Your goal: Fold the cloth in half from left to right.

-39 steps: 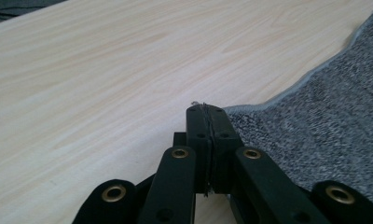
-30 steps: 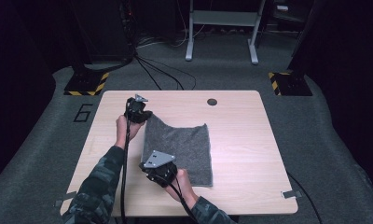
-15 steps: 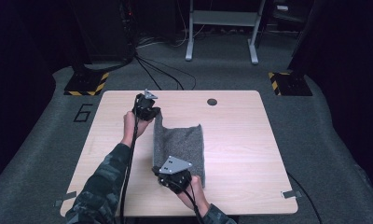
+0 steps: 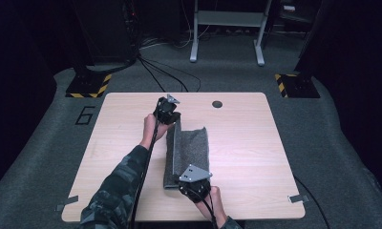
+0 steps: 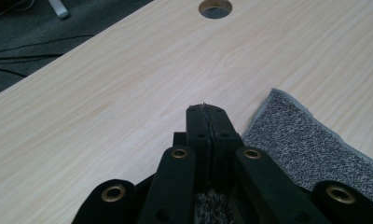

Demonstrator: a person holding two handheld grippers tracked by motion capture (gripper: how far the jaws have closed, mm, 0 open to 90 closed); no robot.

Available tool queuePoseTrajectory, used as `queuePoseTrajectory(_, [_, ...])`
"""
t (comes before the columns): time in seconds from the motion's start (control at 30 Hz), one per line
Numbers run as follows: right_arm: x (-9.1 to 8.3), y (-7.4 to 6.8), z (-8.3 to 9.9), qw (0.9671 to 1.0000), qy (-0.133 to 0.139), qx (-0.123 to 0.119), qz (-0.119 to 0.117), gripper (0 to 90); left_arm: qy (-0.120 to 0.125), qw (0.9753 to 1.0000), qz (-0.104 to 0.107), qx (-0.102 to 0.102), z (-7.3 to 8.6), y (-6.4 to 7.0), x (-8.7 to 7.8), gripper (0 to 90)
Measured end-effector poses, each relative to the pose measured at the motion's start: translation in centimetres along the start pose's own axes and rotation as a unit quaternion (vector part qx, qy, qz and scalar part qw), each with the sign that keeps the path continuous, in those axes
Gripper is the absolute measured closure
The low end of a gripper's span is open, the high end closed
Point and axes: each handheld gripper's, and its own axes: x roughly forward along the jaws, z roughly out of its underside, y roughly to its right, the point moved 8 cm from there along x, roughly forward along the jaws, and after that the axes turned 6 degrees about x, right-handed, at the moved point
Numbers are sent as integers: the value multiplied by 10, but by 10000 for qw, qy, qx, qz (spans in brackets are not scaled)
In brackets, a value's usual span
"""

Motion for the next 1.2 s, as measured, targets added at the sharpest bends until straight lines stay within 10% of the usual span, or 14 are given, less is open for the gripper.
queuePoseTrajectory(0.47, [-13,24,36,9986,-328,255,325,873,-84,9993,262,248,-15,37,34,888])
queuePoseTrajectory(1.2, [-25,46,57,9951,-601,485,615,844,-228,9986,412,257,-21,55,65,876])
